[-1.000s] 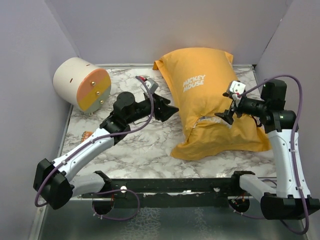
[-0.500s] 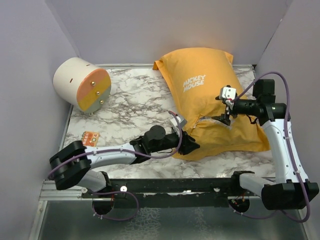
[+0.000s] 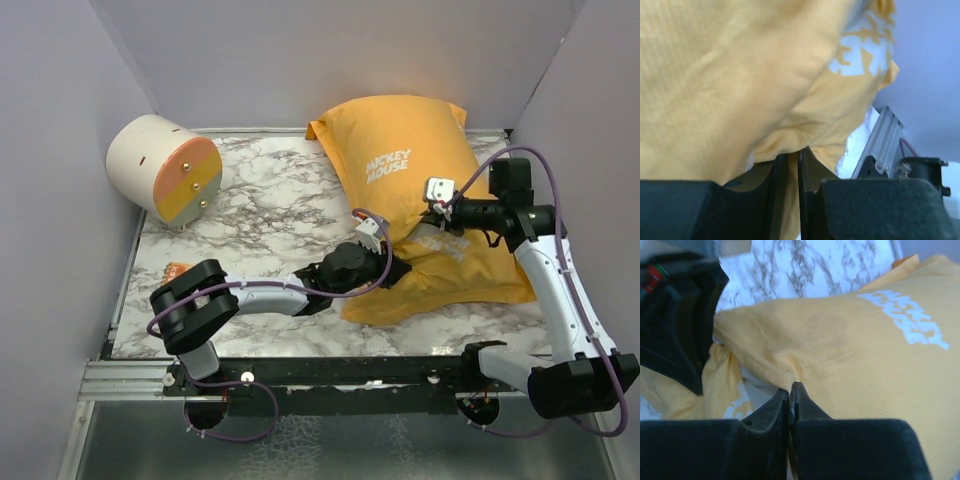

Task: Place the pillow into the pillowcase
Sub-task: Adjust the pillow at the center of the board.

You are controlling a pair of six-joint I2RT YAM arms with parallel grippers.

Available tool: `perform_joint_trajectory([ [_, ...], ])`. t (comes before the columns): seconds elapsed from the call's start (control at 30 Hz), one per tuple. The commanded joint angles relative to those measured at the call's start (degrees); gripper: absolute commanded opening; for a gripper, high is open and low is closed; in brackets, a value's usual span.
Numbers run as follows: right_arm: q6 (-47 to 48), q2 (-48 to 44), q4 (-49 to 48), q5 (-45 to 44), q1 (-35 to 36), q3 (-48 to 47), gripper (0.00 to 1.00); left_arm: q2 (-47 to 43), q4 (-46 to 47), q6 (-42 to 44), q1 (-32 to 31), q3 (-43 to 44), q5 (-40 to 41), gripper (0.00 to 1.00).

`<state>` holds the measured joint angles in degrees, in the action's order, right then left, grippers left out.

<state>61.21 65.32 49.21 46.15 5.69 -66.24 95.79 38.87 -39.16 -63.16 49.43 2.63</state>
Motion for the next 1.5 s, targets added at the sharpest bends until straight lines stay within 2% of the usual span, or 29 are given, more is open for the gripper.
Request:
perform_joint_trajectory([
  [0.0, -0.7, -1.8, 9.8, 12.0, 0.3, -14.9, 0.01, 0.5, -1.3, -1.1, 2.9, 1.2, 8.8, 0.17],
  [0.07, 2.2, -0.9, 18.9, 15.9, 0.4, -20.9, 0.01, 0.6, -1.0, -1.5, 4.4, 1.7, 8.7, 0.17],
  [0.13, 6.3, -1.8, 24.6, 15.7, 0.4, -21.1, 0.01, 0.8, -0.7, -1.2, 5.6, 2.8, 7.8, 0.17],
  [0.23, 7.0, -5.3, 25.0, 6.5, 0.4, -12.2, 0.01, 0.0, 0.5, 1.2, 6.3, 4.1, 2.3, 0.18],
  [0.33, 2.4, -10.0, 18.5, -6.3, 0.4, -0.1, 0.03, -3.5, 2.4, 4.6, 6.4, 2.9, -11.0, 0.23],
  [0.4, 2.8, -13.6, 19.6, -7.8, 0.4, 3.4, 0.16, -7.5, -1.1, 5.6, 6.3, 0.9, -18.3, 0.33],
  [0.5, 5.7, -15.3, 25.9, -2.1, 0.4, 2.7, 0.4, -17.2, -7.1, 6.5, 6.0, -6.1, -21.0, 0.41],
  [0.57, 6.7, -15.2, 27.9, 0.5, 0.4, 1.5, 0.54, -24.8, -12.7, 7.1, 6.0, -10.6, -20.6, 0.49],
  [0.6, 6.7, -15.1, 27.8, 1.0, 0.4, 1.0, 0.65, -28.7, -16.4, 7.3, 6.0, -11.6, -19.4, 0.54],
  [0.7, 6.7, -14.1, 26.6, 2.7, 0.4, -1.2, 0.89, -37.9, -27.5, 7.5, 6.2, -12.0, -12.7, 0.68],
  [0.77, 7.4, -13.4, 25.9, 5.2, 0.4, -2.9, 0.95, -40.8, -32.9, 7.7, 6.7, -10.9, -7.5, 0.73],
  [0.83, 9.2, -13.1, 25.1, 8.4, 0.4, -3.2, 1.0, -40.5, -36.4, 7.8, 7.8, -9.0, -6.1, 0.73],
  [0.97, 20.1, -13.1, 26.6, 11.5, 0.4, 1.8, 1.0, -35.5, -38.4, 8.4, 9.8, -6.0, -6.4, 0.74],
  [1.03, 20.6, -14.2, 24.3, 9.3, 0.4, 4.8, 1.0, -33.0, -36.3, 9.5, 12.0, -5.8, -11.1, 0.75],
  [1.13, 13.8, -16.3, 20.2, 6.7, 0.4, 5.4, 1.0, -28.6, -26.1, 6.5, 17.9, -8.4, -24.9, 0.77],
  [1.23, 7.0, -17.9, 18.5, 9.2, 0.4, 4.4, 1.0, -24.9, -17.1, 3.0, 21.5, -9.6, -30.3, 0.79],
  [1.37, -10.0, -18.4, 8.7, 10.1, 0.4, 2.5, 1.0, -19.6, -9.3, -1.9, 27.0, -7.3, -34.2, 0.83],
  [1.47, -25.9, -17.7, -4.9, 8.3, 0.4, 1.4, 1.0, -13.2, 7.2, -14.1, 34.0, -6.0, -40.1, 0.83],
])
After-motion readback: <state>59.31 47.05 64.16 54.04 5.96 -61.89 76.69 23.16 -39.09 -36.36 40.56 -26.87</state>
